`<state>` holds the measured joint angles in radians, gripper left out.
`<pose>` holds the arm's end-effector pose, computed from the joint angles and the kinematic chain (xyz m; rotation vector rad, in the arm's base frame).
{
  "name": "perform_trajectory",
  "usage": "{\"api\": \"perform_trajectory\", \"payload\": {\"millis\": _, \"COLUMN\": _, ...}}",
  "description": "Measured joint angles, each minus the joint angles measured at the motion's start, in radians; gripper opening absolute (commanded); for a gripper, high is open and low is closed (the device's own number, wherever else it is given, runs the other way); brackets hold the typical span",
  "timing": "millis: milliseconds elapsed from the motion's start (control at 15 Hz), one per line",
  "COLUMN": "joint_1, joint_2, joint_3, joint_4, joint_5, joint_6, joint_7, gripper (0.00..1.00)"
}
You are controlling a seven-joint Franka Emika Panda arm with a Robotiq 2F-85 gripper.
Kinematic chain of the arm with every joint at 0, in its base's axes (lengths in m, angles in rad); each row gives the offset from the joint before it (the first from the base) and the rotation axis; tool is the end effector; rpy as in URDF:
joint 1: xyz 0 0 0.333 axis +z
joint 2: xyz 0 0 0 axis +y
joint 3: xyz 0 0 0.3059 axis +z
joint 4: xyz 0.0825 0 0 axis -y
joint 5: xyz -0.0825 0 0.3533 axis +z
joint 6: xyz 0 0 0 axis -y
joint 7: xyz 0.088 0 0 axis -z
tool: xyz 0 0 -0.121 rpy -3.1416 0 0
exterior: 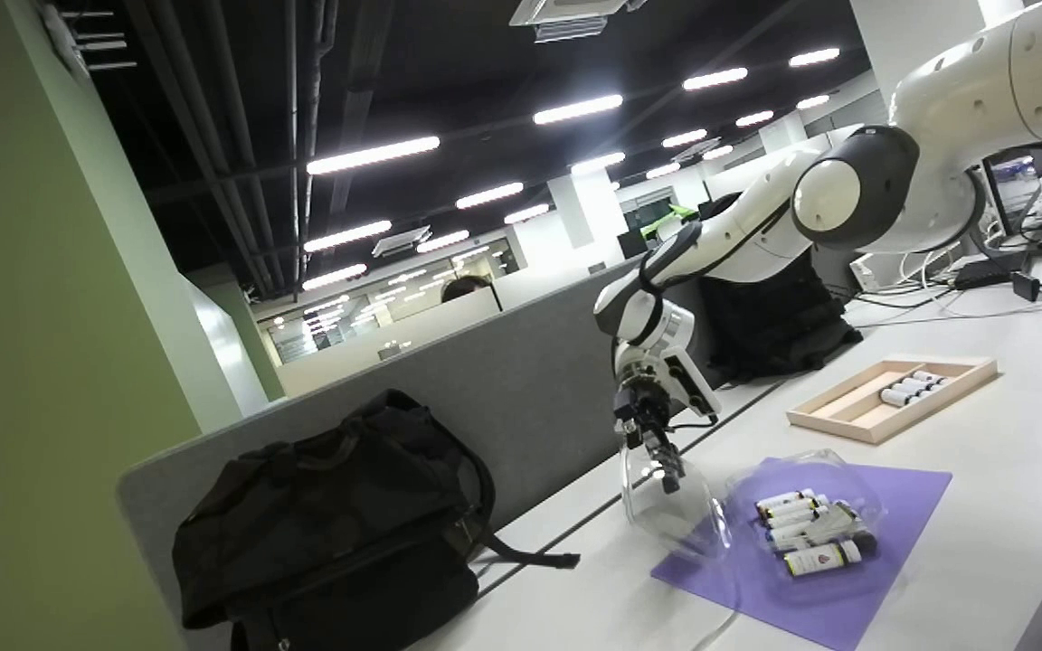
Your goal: Close the box
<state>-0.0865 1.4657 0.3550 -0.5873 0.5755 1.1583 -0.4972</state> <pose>0.6447 0.1339 0.1167 -1.8383 -0.5762 0.6601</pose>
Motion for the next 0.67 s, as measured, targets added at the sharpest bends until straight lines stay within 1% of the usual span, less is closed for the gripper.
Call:
{"api": "perform_trajectory", "payload": {"millis": 333, "joint_1": 0.002, "joint_2": -0.002, "joint_3": -0.013, "joint_4": 0.028, "joint_5": -0.034, "joint_6": -0.177, "joint_7": 0.0, "gripper": 1.0}}
{"api": "perform_trajectory", "payload": {"millis": 667, "joint_1": 0.013, "joint_2": -0.004, "joint_3": -0.033, "joint_4": 0.102, "joint_5": -0.132, "joint_6": -0.281, "joint_7": -0.029, "gripper": 1.0}}
